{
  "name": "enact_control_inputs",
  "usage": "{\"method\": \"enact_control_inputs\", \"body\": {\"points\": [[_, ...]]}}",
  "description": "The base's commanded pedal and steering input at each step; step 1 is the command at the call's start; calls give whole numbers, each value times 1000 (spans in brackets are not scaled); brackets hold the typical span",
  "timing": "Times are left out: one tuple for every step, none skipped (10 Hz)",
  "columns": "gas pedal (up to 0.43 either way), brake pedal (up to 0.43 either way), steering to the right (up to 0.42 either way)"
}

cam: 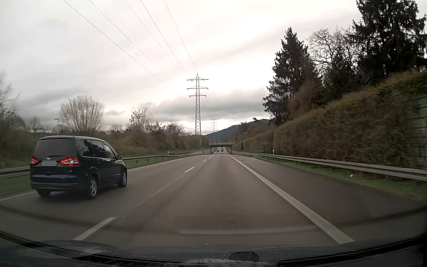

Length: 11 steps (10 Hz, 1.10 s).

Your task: Follow the waypoints while adhering to traffic rules and regulations

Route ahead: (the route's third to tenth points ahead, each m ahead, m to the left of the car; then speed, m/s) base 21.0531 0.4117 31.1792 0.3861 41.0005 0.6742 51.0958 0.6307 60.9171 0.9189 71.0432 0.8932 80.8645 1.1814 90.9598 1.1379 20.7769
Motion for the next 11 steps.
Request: {"method": "enact_control_inputs", "body": {"points": [[169, 0, 0], [169, 0, 0], [169, 0, 0], [169, 0, 0], [169, 0, 0], [169, 0, 0], [169, 0, 0], [169, 0, 0], [169, 0, 0], [169, 0, 0], [169, 0, 0]]}}
